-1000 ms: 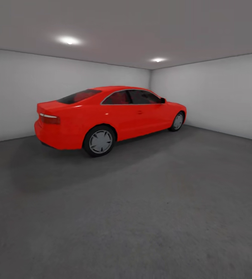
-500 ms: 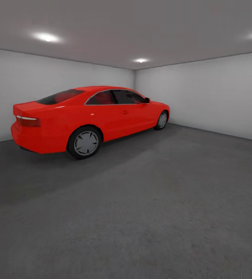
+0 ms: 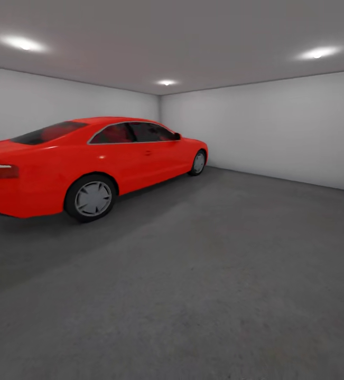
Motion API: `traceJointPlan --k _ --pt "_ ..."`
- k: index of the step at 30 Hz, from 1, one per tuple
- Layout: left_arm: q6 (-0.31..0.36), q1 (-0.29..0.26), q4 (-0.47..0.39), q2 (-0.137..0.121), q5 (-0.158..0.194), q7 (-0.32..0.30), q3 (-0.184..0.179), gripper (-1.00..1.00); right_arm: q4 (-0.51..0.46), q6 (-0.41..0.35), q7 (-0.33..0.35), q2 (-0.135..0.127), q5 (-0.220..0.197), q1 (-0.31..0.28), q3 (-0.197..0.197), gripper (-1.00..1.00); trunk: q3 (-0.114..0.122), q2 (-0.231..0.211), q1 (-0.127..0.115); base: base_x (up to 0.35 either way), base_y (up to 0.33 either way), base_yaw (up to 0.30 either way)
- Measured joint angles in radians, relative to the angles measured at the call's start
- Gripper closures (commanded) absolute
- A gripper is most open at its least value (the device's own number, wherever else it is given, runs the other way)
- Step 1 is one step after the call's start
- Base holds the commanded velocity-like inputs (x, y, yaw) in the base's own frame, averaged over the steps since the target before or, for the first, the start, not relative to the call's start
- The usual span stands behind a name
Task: Move the two storage containers from the living room to the garage. In the garage, place one container on the floor and stack the other container on top of it (either order is fine).
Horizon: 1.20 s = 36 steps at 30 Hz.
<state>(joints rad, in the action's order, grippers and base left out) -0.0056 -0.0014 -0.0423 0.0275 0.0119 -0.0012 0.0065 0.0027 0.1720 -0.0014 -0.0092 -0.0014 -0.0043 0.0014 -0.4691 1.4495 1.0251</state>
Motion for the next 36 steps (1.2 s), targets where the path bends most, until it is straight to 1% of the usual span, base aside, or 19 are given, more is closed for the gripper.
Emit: traceJointPlan --k 11,13,14,17,26,36 --pt "-0.007 0.000 0.000 -0.001 0.006 0.001 0.003 -1.00 0.000 0.000 0.000 0.000 0.000 0.000 0.000 -1.00 0.000 0.000 0.000 0.000 0.000 -0.286" --pt "-0.022 0.000 0.000 -0.002 0.006 0.001 0.003 -1.00 0.000 0.000 0.000 0.000 0.000 0.000 0.000 -1.00 0.000 0.000 0.000 0.000 0.000 -0.286" --pt "-0.052 0.000 0.002 -0.002 0.007 0.002 0.003 -1.00 0.000 0.000 0.000 0.000 0.000 0.000 0.000 -1.00 0.000 0.000 0.000 0.000 0.000 -0.286" --pt "-0.061 0.000 0.002 -0.002 0.007 0.002 0.003 -1.00 0.000 0.000 0.000 0.000 0.000 0.000 0.000 -1.00 0.000 0.000 0.000 0.000 0.000 -0.286" --pt "-0.060 0.000 0.002 -0.003 0.009 0.003 0.002 -1.00 0.000 -0.001 0.000 0.000 0.000 0.000 0.000 -1.00 0.000 0.000 0.000 0.027 0.000 -0.286" --pt "-0.057 0.000 0.002 -0.003 0.009 0.003 0.002 -1.00 0.000 -0.003 0.000 0.000 0.000 0.000 0.000 -1.00 0.000 0.000 0.000 0.154 0.000 -0.286"
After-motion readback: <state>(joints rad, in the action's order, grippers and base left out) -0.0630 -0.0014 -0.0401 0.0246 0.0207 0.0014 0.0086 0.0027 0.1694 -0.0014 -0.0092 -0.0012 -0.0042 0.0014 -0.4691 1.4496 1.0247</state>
